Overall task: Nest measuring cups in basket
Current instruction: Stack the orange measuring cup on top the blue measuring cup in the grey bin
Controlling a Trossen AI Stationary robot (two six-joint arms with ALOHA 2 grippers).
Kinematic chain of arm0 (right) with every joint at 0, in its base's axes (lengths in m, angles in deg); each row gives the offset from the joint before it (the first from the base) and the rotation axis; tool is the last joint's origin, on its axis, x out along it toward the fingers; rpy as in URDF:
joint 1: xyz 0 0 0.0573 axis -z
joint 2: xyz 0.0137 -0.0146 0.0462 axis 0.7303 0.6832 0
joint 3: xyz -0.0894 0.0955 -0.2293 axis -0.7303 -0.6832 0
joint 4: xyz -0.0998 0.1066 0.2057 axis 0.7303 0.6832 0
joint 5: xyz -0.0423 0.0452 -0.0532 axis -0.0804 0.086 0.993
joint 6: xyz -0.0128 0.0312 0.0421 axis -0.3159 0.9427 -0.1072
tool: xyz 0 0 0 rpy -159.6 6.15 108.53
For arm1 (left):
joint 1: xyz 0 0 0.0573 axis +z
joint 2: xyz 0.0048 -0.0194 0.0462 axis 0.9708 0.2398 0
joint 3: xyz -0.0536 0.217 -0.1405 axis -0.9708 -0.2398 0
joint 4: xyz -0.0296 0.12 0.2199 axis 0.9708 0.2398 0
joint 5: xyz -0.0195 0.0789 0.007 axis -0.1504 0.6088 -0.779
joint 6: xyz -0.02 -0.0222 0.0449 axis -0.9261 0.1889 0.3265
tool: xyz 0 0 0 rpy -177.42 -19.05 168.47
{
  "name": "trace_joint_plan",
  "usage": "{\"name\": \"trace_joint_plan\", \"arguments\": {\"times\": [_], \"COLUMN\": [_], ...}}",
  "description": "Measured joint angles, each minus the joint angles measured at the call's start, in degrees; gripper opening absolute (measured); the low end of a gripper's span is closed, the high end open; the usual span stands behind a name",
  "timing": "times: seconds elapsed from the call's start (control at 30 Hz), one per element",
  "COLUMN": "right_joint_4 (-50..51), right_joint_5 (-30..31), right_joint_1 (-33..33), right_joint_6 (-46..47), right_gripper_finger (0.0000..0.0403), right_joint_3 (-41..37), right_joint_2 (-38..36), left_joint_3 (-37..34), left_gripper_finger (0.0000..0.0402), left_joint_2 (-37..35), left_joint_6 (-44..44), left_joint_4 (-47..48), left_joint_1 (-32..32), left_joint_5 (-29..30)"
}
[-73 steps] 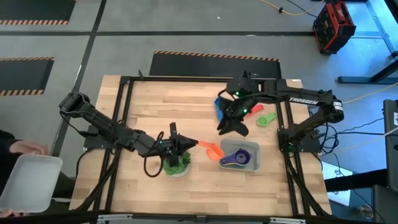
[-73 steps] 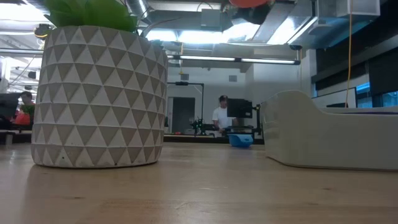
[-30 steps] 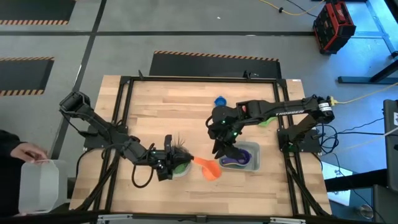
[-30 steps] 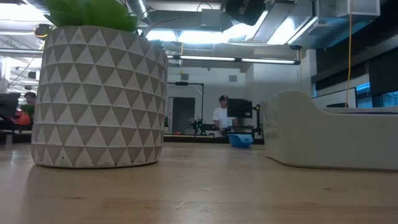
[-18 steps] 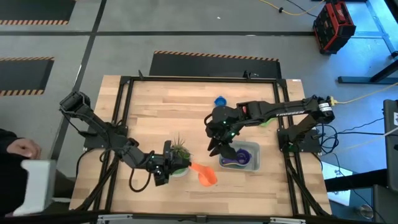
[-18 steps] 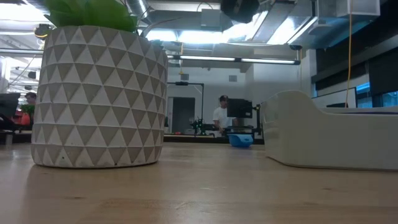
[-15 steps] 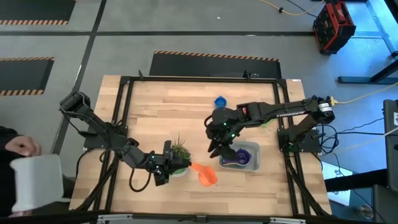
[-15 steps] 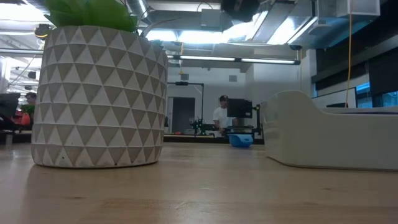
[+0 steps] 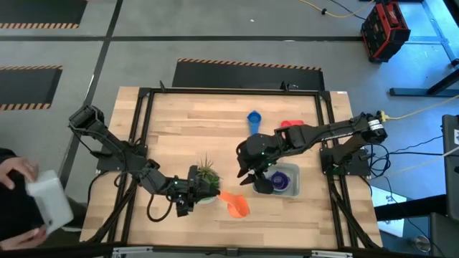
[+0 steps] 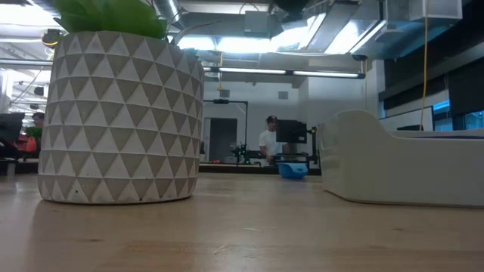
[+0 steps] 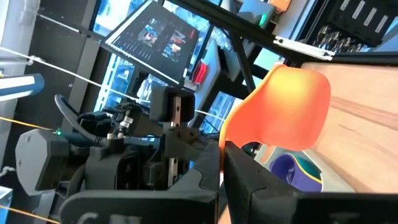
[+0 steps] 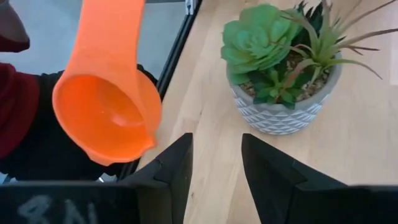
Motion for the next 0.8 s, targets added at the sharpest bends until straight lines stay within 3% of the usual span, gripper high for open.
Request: {"name": "trace_joint_plan", "arguments": {"times": [0.37, 0.8], "right_joint_4": [-1.2, -4.03], "right_joint_5": [-0.02, 0.48], "right_joint_1": [-1.82, -2.84], "right_joint_6": [-1.16, -1.14], "right_gripper_finger": [0.0142, 0.0142], "right_joint_3": [0.0, 0.02], "right_joint_2": [-0.01, 2.01], "left_joint_3": [0.0, 0.0], "left_gripper_finger": [0.0, 0.0], "left_joint_2": [0.0, 0.0], "left_joint_6": [0.15, 0.17], "left_joint_4": [-0.02, -0.04], "left_joint_1": [0.05, 0.79], "left_joint_5": [3.21, 2.83]}}
